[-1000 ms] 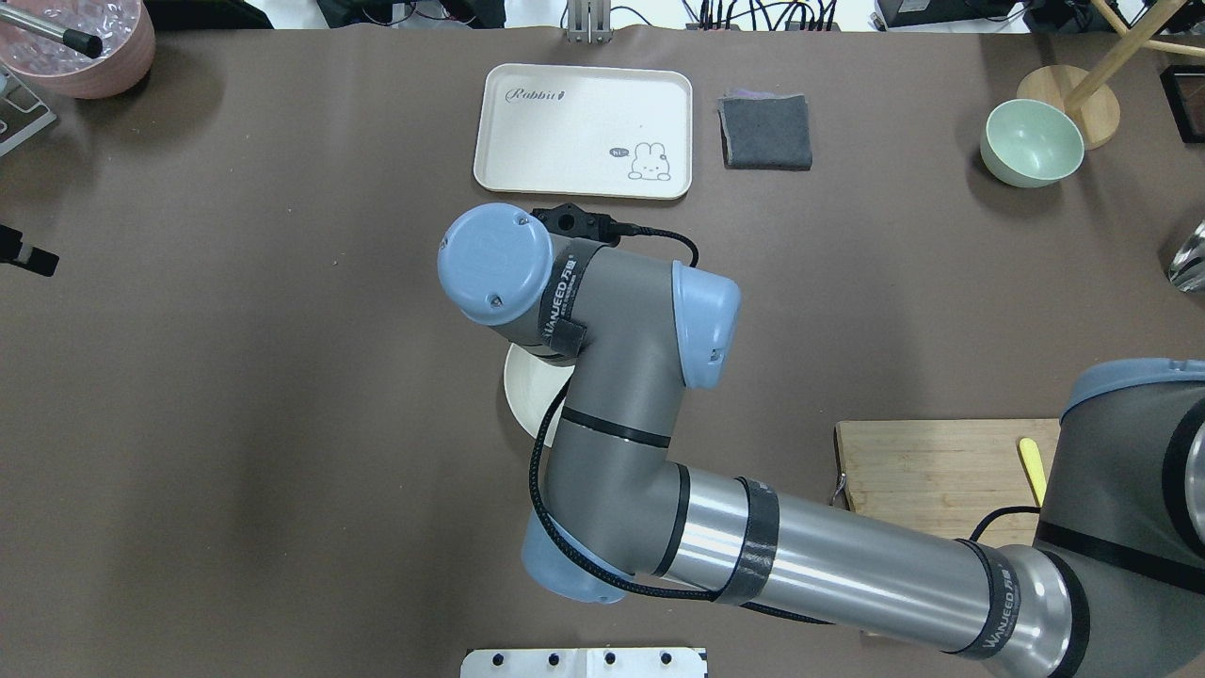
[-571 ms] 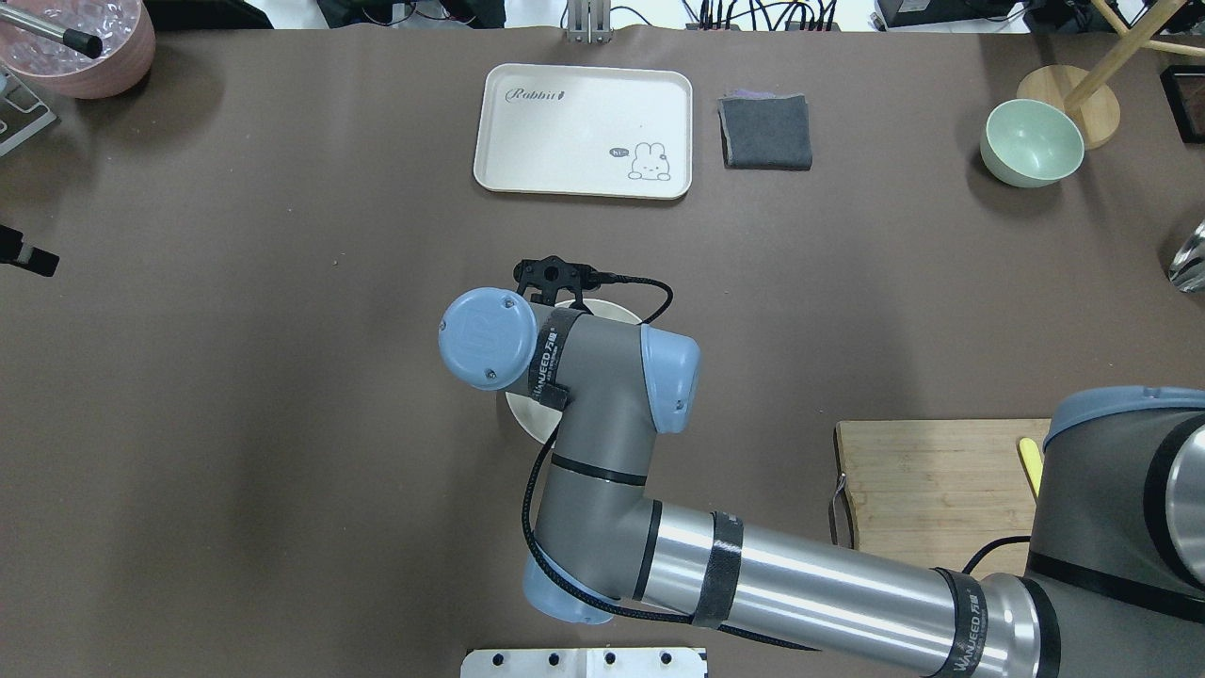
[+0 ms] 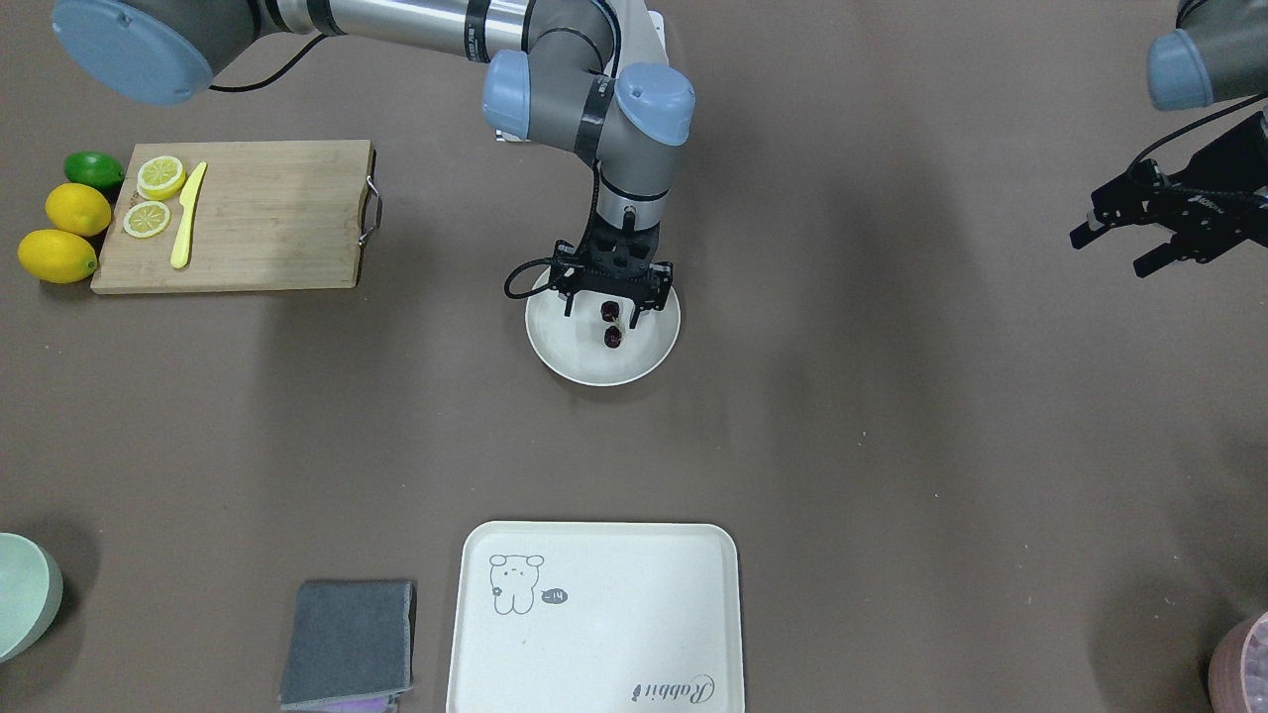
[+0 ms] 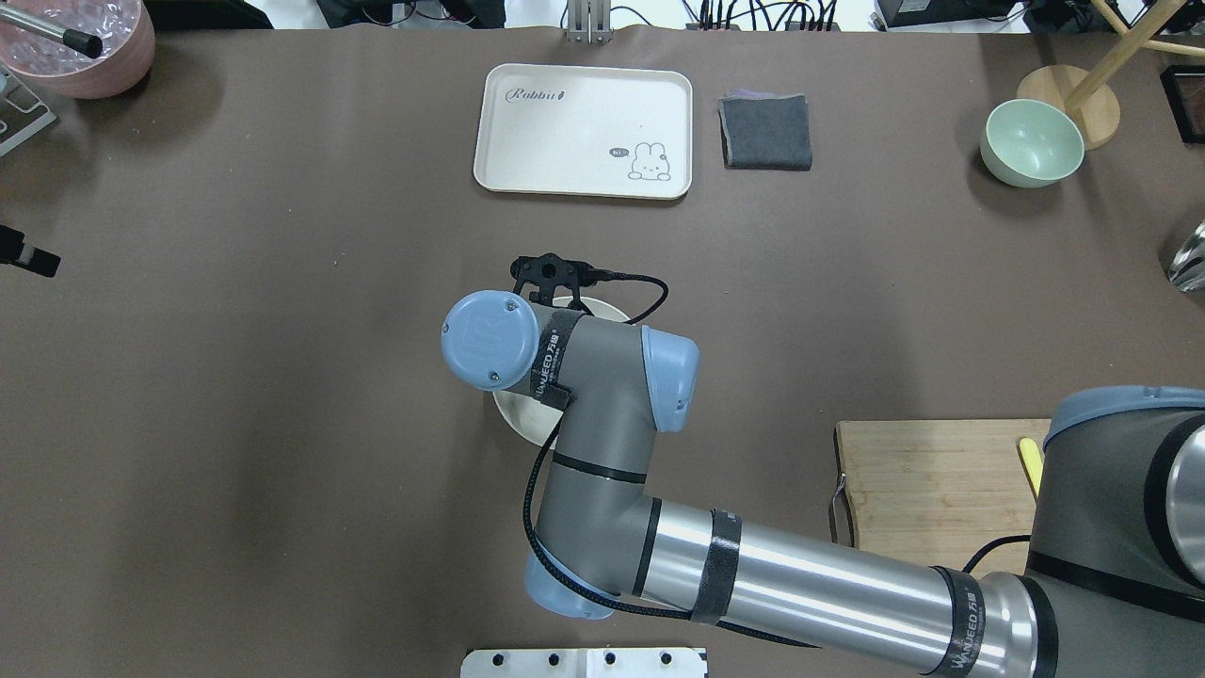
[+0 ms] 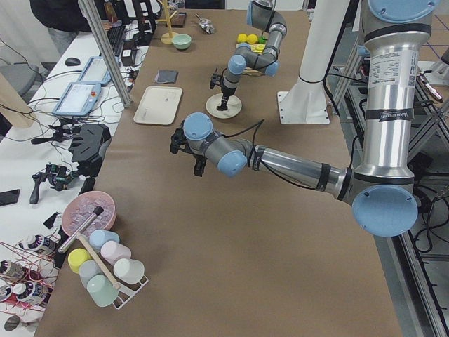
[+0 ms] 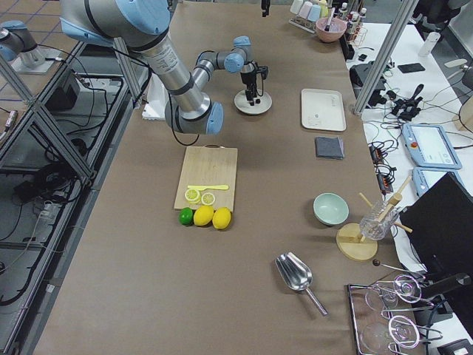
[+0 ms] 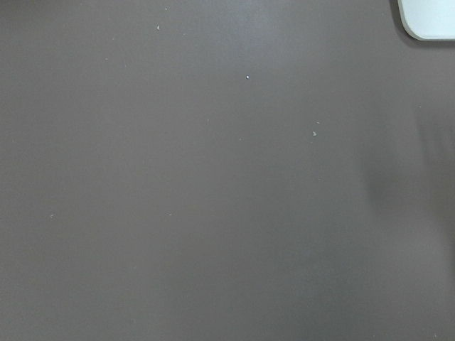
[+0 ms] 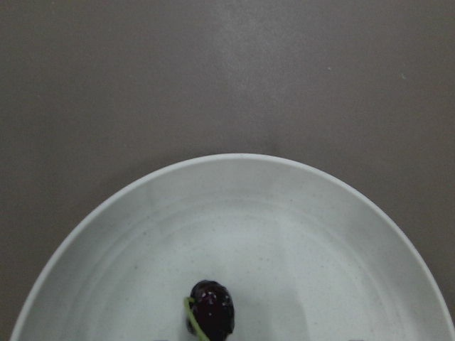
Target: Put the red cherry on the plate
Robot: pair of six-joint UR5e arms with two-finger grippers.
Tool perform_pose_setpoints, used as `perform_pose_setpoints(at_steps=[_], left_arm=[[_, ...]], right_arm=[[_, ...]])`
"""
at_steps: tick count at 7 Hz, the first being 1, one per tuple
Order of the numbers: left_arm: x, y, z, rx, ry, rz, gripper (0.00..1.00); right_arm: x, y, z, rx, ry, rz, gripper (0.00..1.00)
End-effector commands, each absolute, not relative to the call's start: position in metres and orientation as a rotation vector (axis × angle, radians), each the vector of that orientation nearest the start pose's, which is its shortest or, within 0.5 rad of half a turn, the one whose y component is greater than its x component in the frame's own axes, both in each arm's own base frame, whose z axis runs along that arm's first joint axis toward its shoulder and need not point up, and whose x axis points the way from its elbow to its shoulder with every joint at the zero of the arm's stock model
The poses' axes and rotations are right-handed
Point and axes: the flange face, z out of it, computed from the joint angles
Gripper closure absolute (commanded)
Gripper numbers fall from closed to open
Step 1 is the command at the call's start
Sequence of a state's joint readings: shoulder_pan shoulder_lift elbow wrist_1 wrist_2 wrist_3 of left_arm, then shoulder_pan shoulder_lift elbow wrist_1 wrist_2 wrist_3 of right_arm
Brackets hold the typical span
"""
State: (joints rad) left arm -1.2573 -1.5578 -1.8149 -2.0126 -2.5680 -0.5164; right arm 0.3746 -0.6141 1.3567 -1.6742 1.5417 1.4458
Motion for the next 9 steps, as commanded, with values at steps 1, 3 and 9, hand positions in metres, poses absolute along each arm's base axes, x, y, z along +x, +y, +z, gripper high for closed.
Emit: perform_pose_setpoints(at_steps=[1,3,9], left_arm=[[0.104,-0.48,0.479,0.173,1.119,0.154,0.02],[0.105,-0.48,0.482,0.168,1.117,0.151,0.02],[0.111,-0.483,0.478,0.146,1.12,0.154,0.02]], right_arm=[[-0.625,-0.426,0.129,0.151,-0.658,0.264,0.0],[-0.508,-0.44,0.08,0.107,-0.714,0.233,0.0],[-0.137,-0.485,0.283,0.084,-0.651,0.034,0.0]])
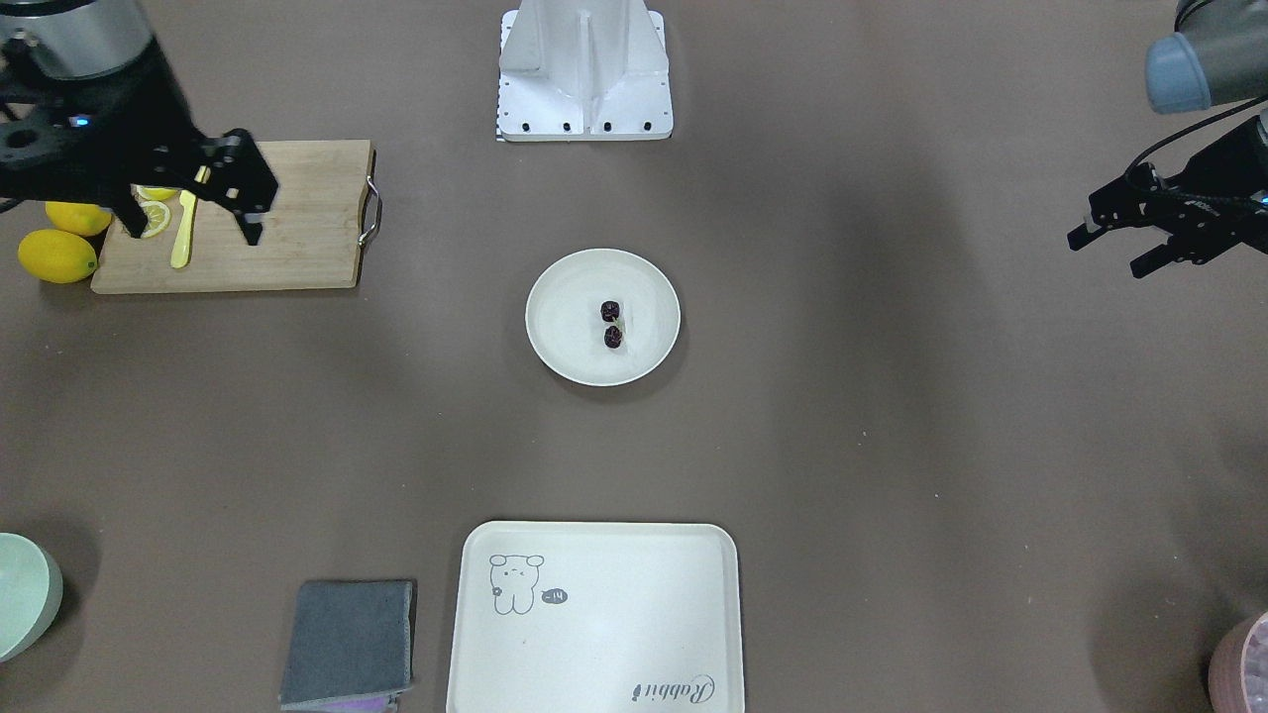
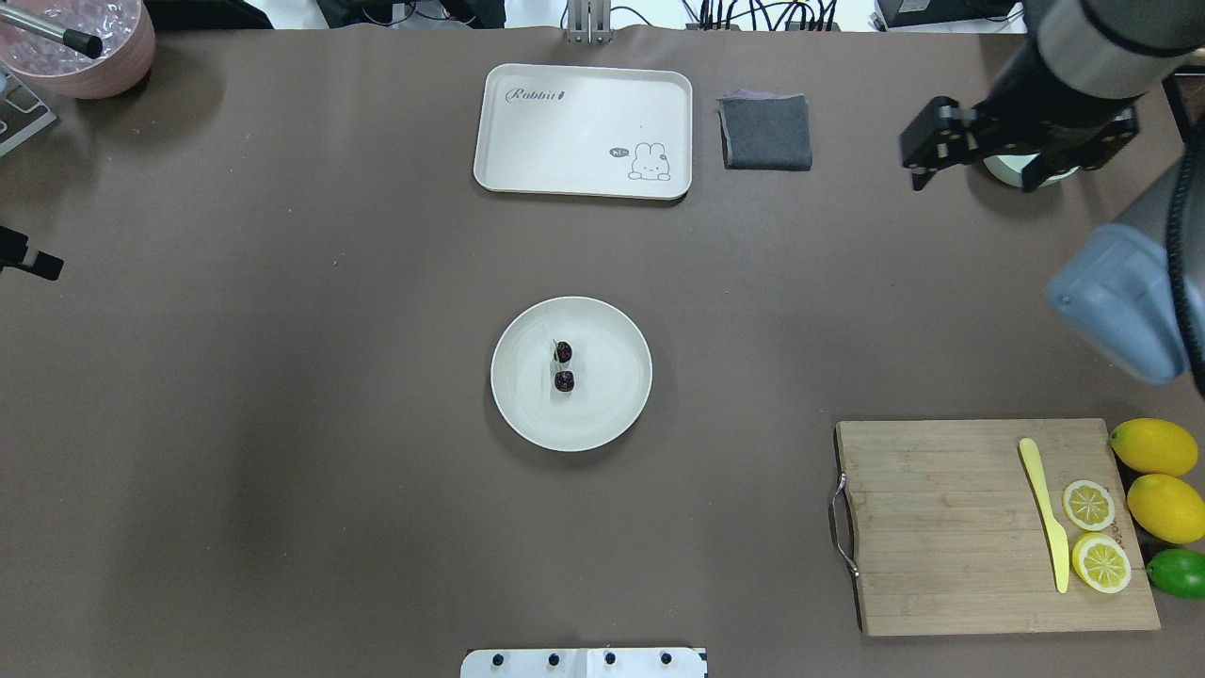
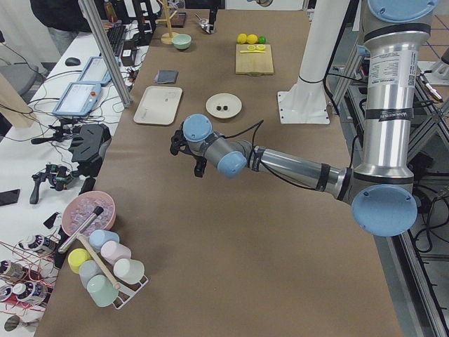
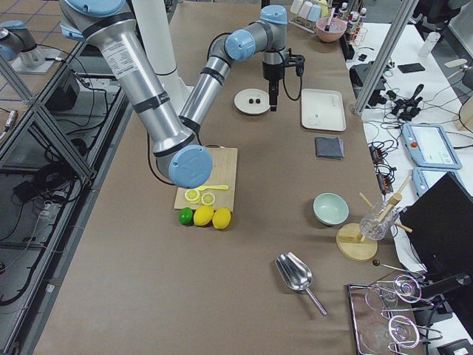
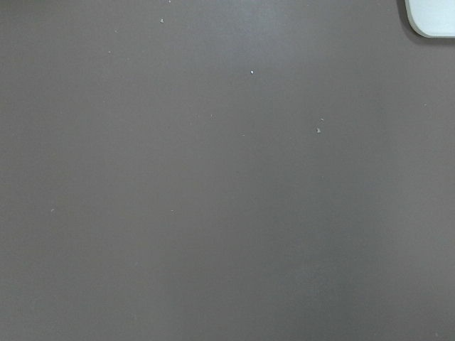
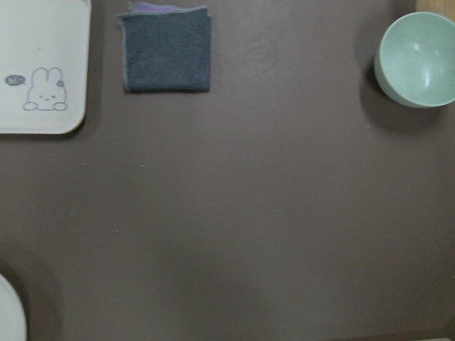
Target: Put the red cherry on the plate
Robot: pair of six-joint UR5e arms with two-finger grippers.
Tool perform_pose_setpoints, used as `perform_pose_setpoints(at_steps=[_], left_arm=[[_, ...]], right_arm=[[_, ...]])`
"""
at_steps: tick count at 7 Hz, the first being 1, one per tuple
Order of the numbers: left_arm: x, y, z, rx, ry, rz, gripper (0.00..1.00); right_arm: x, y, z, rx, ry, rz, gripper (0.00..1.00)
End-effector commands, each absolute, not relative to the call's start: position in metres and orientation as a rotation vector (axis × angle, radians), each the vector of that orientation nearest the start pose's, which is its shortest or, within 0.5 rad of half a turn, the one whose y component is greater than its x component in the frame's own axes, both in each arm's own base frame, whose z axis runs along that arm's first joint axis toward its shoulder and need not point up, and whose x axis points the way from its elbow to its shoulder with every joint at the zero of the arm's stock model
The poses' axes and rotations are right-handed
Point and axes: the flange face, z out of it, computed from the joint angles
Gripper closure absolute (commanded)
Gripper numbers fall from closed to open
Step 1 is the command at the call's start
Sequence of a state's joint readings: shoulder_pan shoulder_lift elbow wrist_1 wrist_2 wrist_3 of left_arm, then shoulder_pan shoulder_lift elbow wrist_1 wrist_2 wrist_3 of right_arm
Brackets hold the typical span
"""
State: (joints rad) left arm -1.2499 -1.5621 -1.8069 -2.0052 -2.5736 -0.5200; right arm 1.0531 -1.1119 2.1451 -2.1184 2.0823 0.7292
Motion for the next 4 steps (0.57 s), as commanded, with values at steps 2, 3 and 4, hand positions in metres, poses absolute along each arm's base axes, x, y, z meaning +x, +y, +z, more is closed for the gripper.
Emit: perform_pose_setpoints(at_steps=[2,3,4], left_arm=[[0.112,-0.485,0.48,0.16,1.105,0.195,0.02],[0.103,-0.485,0.495,0.2,1.091,0.264,0.02],[0.061,-0.496,0.536,0.234,1.049,0.283,0.02]], right_arm=[[-0.095,-0.469,0.315,0.073,-0.669,-0.018,0.0],[-0.07,-0.449,0.342,0.064,-0.668,-0.058,0.0],[-0.021,-0.443,0.38,0.077,-0.667,-0.137,0.0]])
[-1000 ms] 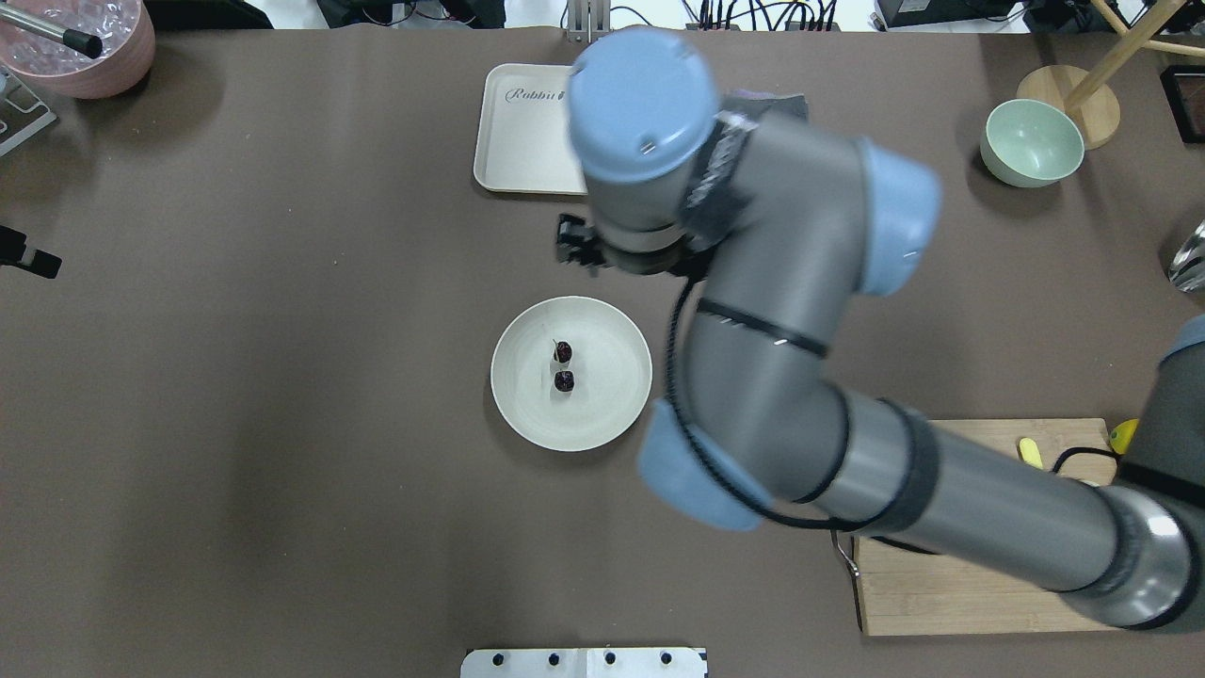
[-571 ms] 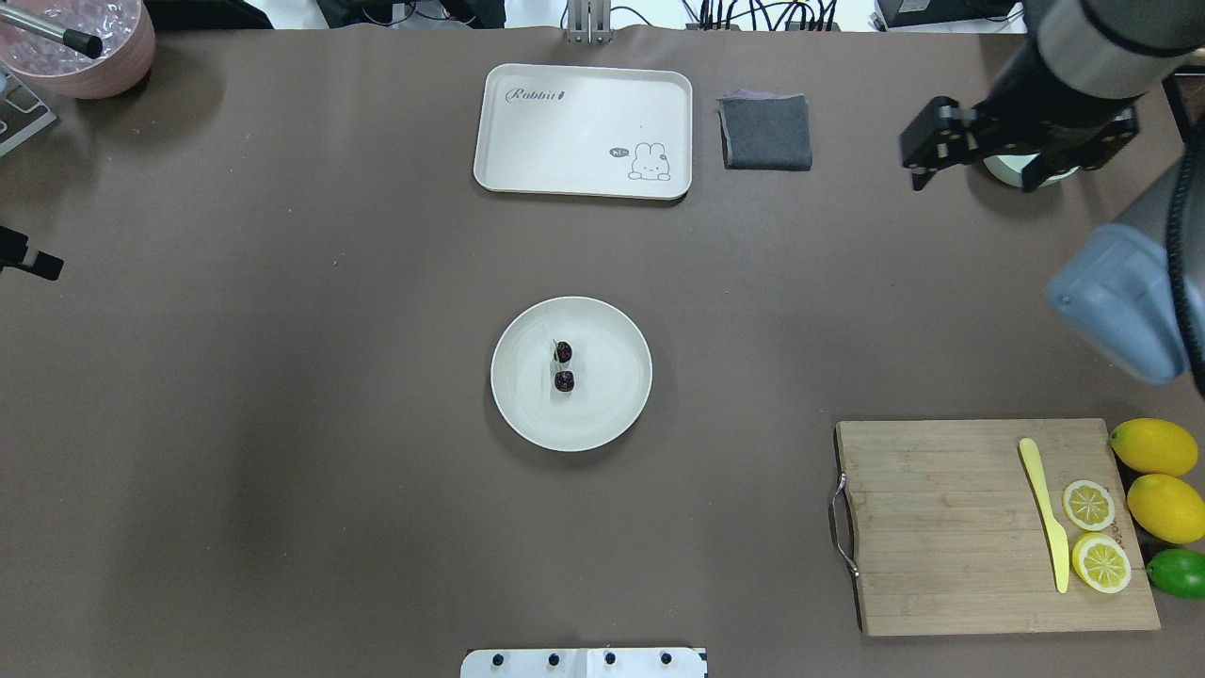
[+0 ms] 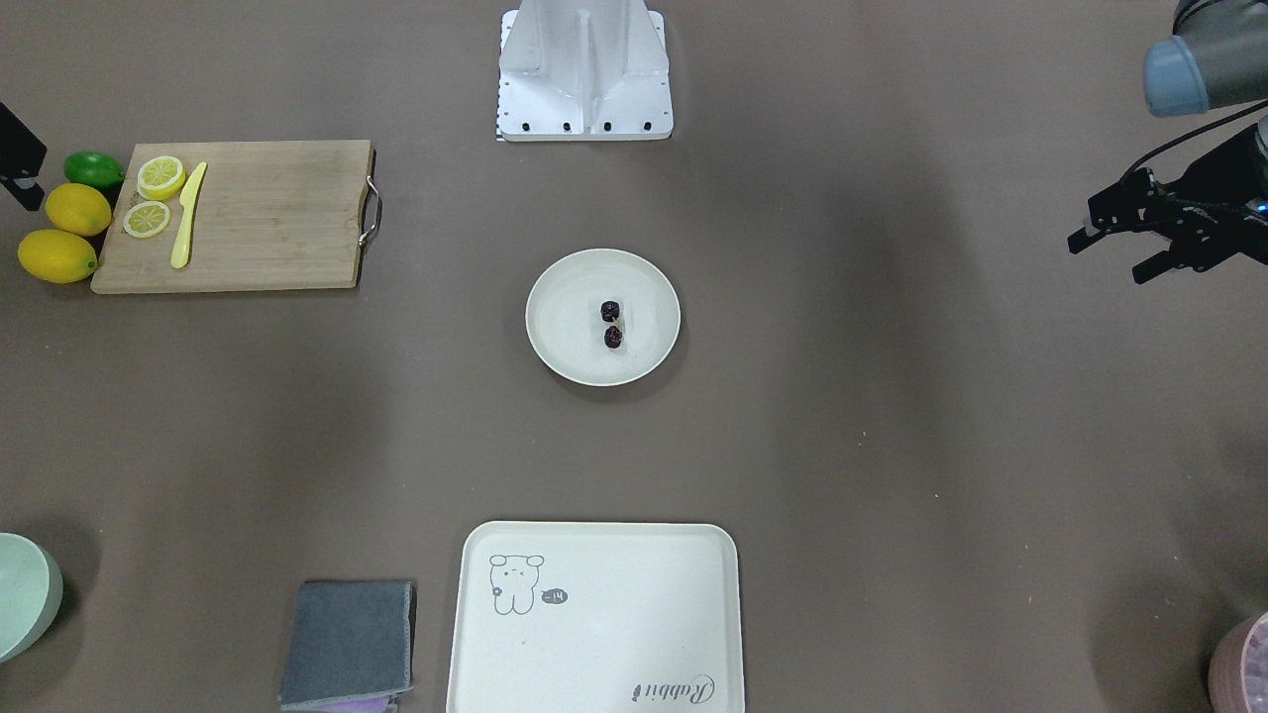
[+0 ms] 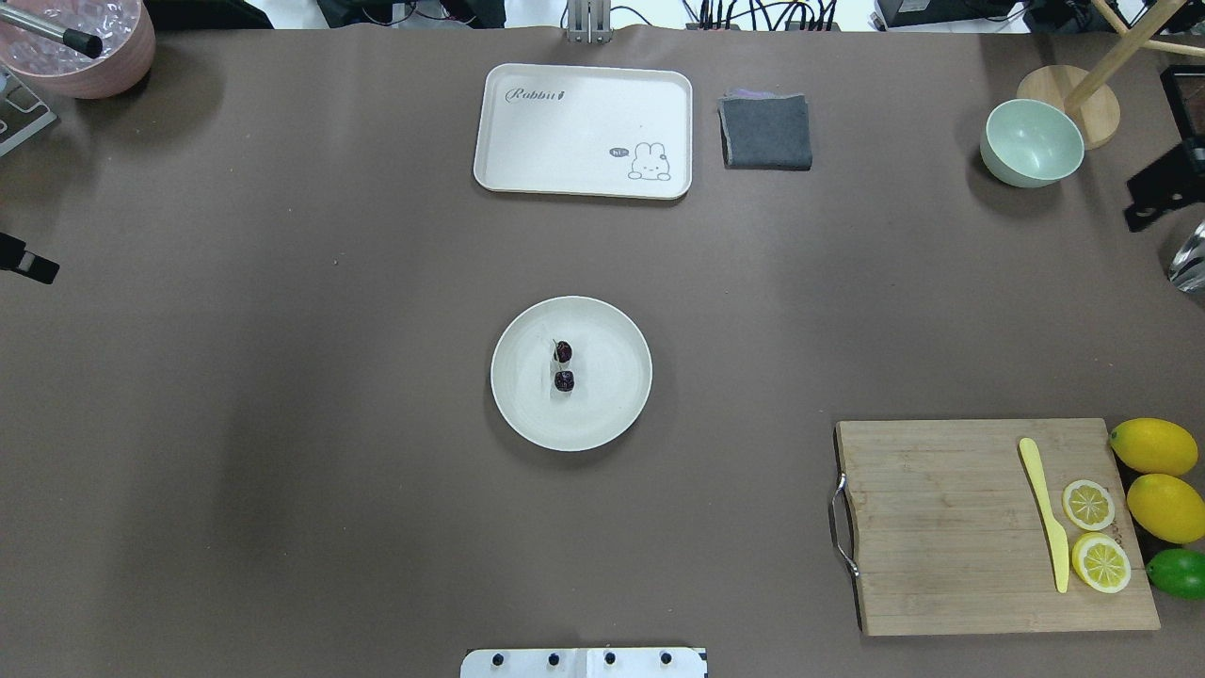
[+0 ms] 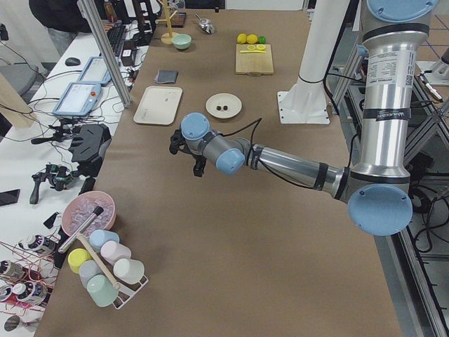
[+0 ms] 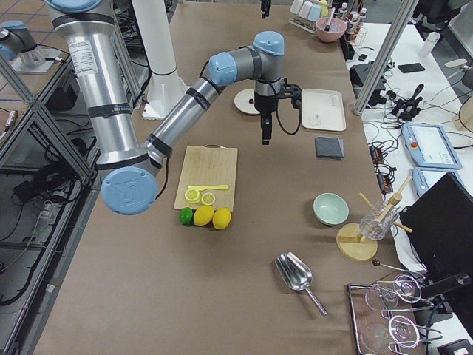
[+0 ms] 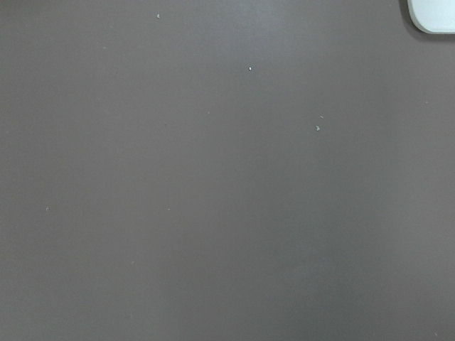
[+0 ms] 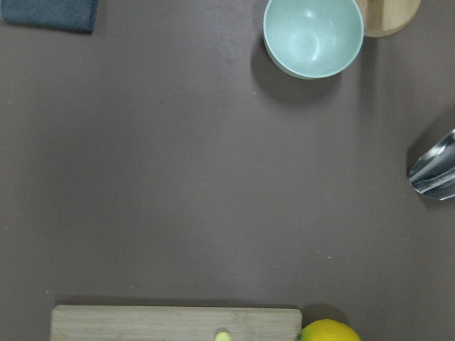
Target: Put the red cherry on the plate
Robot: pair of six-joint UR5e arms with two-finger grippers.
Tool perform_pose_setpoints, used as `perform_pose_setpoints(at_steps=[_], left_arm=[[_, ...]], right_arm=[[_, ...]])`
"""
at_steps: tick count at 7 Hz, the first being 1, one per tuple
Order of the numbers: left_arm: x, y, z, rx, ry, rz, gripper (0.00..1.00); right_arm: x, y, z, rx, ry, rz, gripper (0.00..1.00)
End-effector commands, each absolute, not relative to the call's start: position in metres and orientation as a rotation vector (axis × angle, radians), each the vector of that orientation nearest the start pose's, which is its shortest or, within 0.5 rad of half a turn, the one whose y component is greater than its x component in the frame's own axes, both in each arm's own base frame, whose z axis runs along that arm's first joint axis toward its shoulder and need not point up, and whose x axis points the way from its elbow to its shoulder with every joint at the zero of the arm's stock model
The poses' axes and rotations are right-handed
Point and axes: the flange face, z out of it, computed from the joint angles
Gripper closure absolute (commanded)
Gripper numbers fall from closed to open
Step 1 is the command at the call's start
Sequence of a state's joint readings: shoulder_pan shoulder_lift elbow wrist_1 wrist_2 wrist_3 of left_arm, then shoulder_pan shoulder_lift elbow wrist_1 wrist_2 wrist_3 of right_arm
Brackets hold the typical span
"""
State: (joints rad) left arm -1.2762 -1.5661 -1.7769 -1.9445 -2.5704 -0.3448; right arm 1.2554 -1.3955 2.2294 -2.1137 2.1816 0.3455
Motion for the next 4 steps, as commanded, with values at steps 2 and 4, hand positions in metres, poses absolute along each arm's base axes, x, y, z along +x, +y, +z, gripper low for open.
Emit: perform_pose_setpoints(at_steps=[2,4], left_arm=[[-0.023,-0.5,0.585,0.243,0.981,0.319,0.02],[-0.063,-0.492,0.584,0.279,0.965,0.311,0.02]], right_arm=[[0.054,-0.449,0.439,0.094,-0.697,-0.203,0.0],[0.086,-0.462,0.488,0.092,-0.739,-0.277,0.0]])
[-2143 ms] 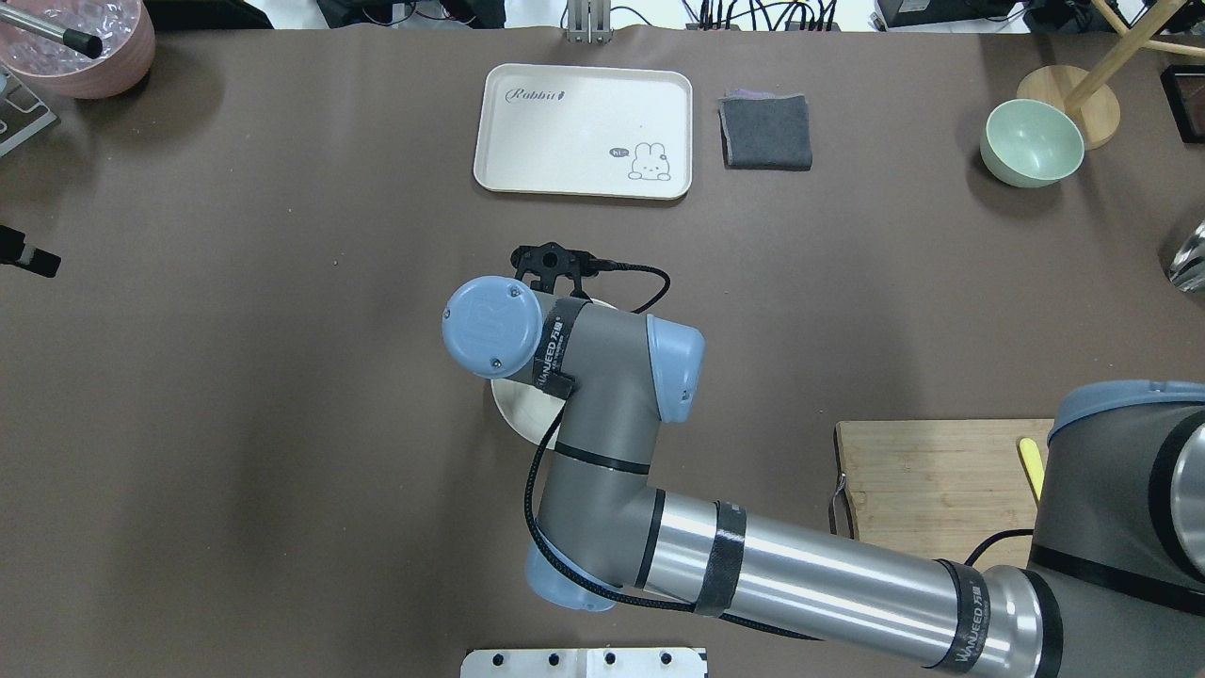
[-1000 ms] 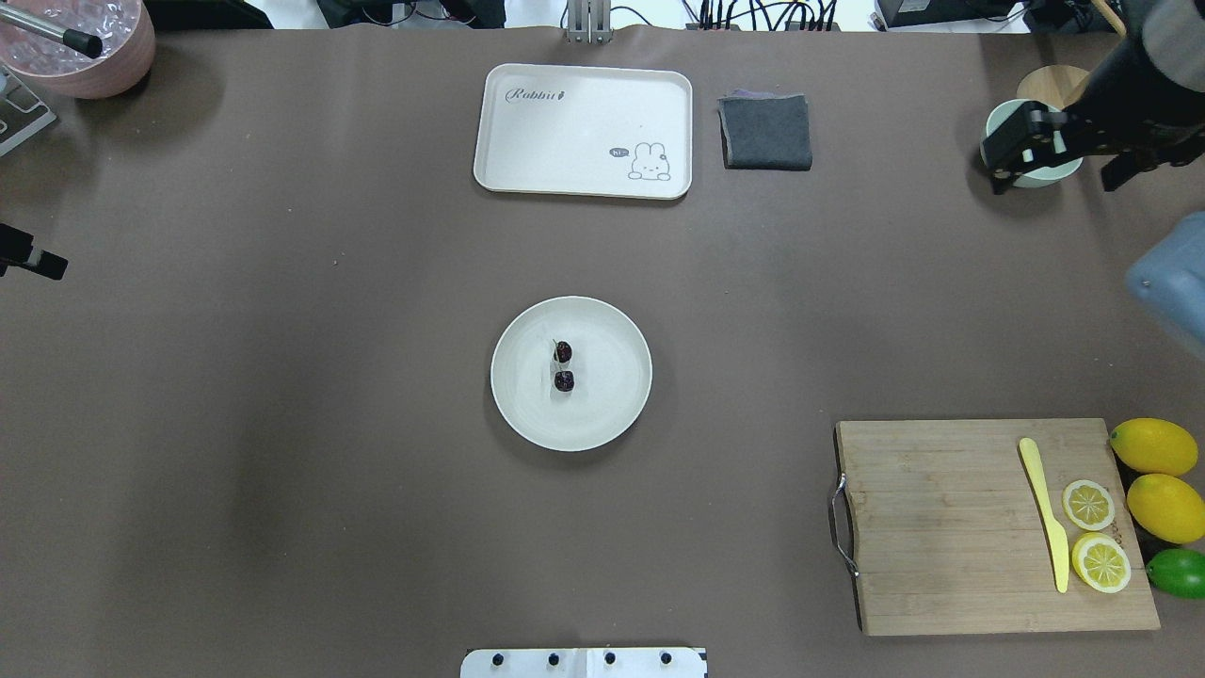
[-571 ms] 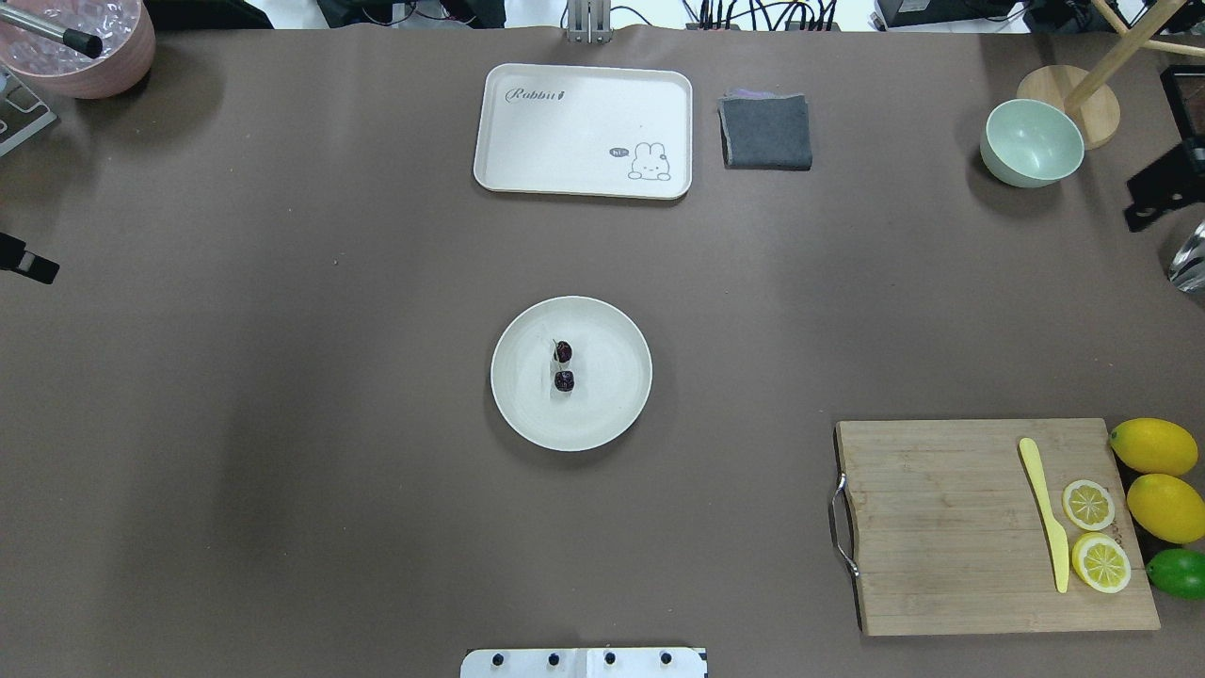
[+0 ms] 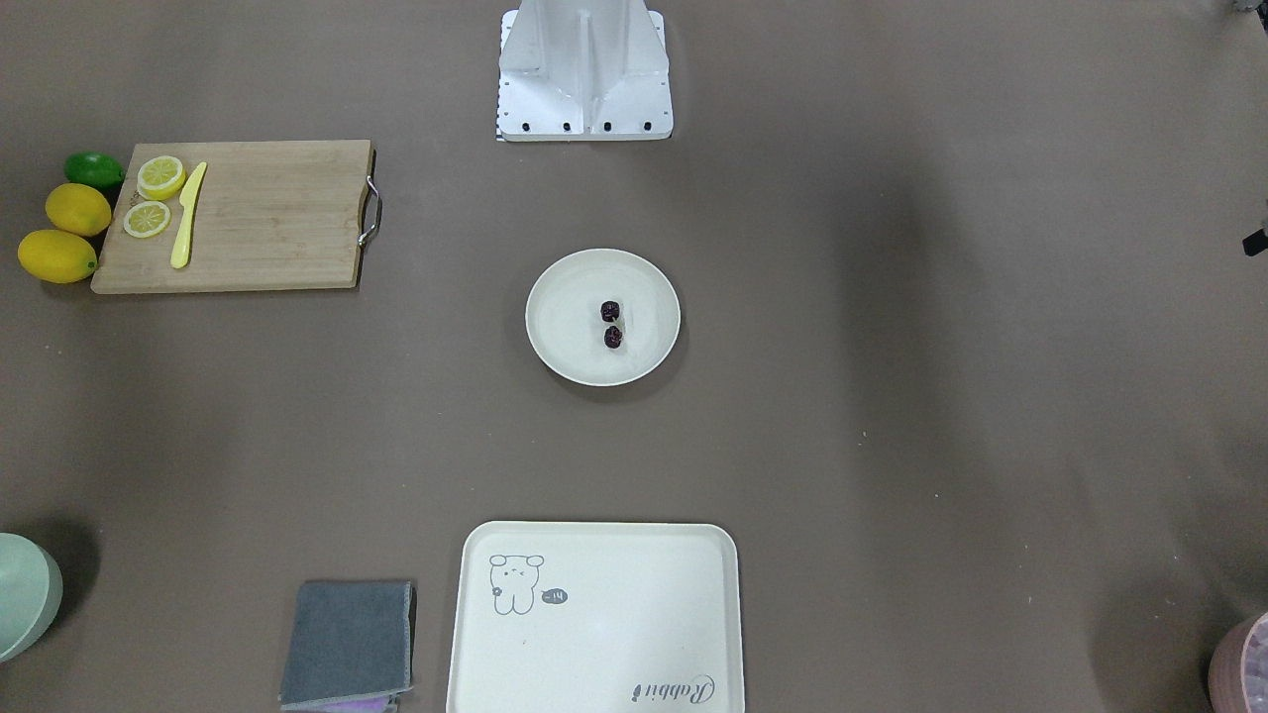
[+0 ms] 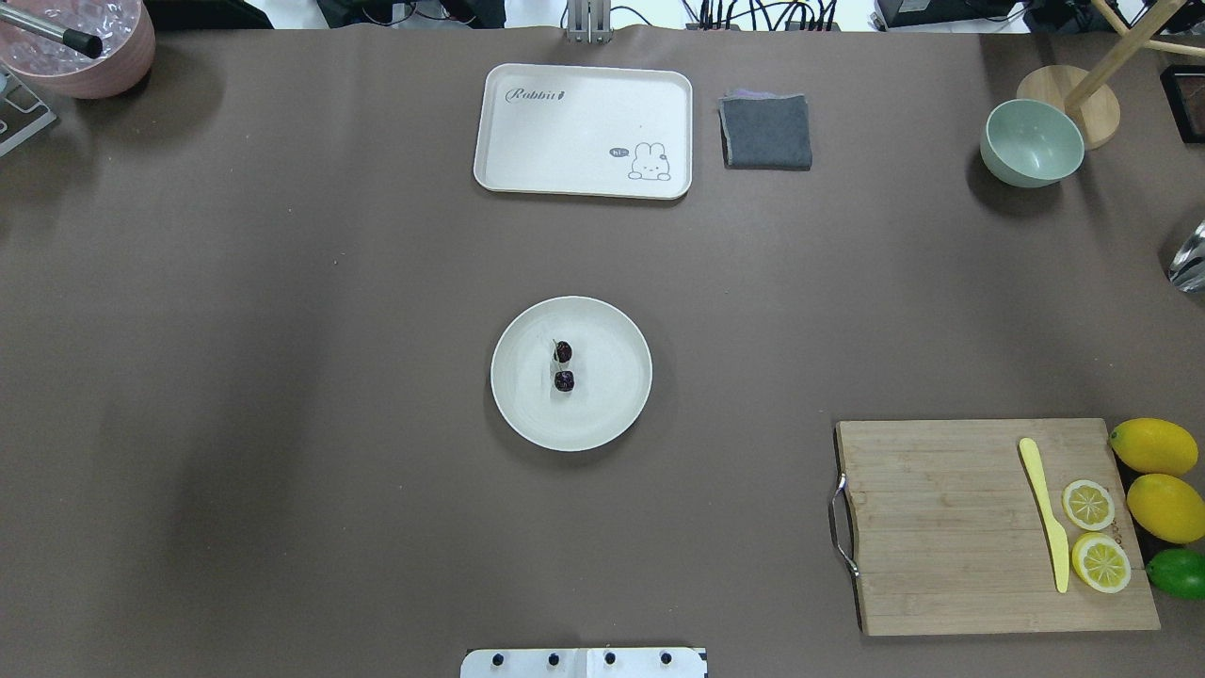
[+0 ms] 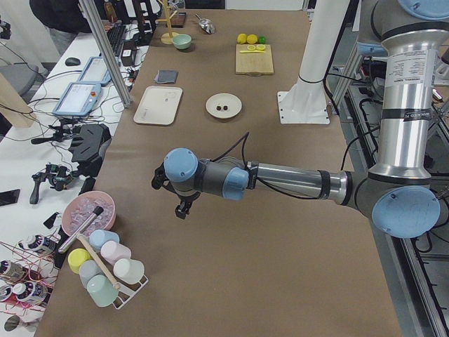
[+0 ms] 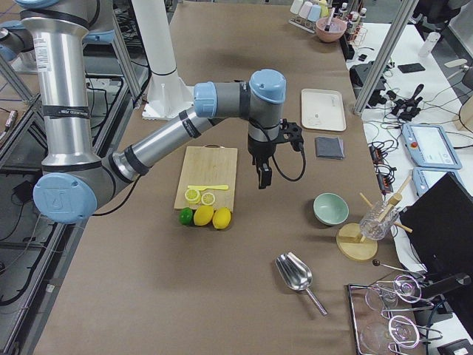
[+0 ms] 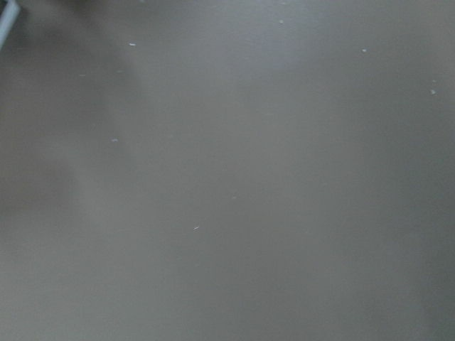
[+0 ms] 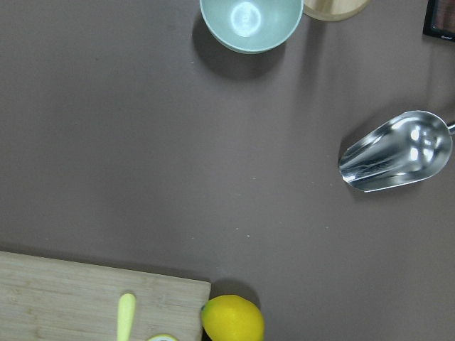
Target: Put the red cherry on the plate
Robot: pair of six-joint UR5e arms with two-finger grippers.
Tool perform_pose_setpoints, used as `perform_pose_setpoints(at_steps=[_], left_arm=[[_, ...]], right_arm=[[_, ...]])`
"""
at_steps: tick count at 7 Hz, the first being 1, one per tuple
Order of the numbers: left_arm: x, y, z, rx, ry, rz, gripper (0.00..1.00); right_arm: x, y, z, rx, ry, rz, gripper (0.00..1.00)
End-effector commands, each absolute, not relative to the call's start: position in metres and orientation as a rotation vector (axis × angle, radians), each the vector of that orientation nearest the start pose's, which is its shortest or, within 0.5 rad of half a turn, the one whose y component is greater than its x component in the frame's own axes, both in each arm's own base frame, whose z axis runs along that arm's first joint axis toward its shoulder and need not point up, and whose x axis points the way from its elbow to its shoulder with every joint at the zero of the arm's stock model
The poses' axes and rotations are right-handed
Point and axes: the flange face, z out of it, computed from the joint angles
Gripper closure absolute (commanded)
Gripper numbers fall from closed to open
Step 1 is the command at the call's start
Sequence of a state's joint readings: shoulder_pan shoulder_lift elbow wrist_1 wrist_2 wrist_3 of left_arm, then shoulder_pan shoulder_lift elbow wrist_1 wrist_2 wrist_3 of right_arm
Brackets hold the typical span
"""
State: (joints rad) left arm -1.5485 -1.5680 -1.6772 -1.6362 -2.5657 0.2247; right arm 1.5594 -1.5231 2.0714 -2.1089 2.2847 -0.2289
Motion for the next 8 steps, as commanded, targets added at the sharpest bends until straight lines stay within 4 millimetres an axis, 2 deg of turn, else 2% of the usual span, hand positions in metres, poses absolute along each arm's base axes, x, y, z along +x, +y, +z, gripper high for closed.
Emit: perform_pose_setpoints(at_steps=[1,2,3,4,5,6,7,8], left_arm=[[-0.063,-0.489,0.584,0.283,0.963,0.311,0.02],[-0.062,-0.489,0.582,0.282,0.961,0.31,0.02],[-0.06,-0.489,0.583,0.276,0.963,0.308,0.02],[-0.059,-0.492,0.58,0.263,0.966,0.279,0.02],[-0.056,-0.493,0.579,0.257,0.968,0.276,0.02],[-0.048,-0.496,0.579,0.233,0.972,0.261,0.02],[-0.041,-0.503,0.573,0.211,0.958,0.229,0.02],[-0.041,-0.509,0.573,0.2,0.952,0.217,0.02]], right_arm=[[0.107,-0.464,0.51,0.117,-0.753,-0.298,0.0],[0.126,-0.457,0.524,0.147,-0.749,-0.314,0.0],[0.14,-0.439,0.52,0.169,-0.745,-0.28,0.0],[0.135,-0.41,0.531,0.135,-0.756,-0.241,0.0],[0.134,-0.409,0.542,0.136,-0.766,-0.237,0.0],[0.133,-0.423,0.568,0.127,-0.818,-0.221,0.0],[0.137,-0.467,0.594,0.131,-0.862,-0.2,0.0],[0.142,-0.511,0.6,0.095,-0.873,-0.16,0.0]])
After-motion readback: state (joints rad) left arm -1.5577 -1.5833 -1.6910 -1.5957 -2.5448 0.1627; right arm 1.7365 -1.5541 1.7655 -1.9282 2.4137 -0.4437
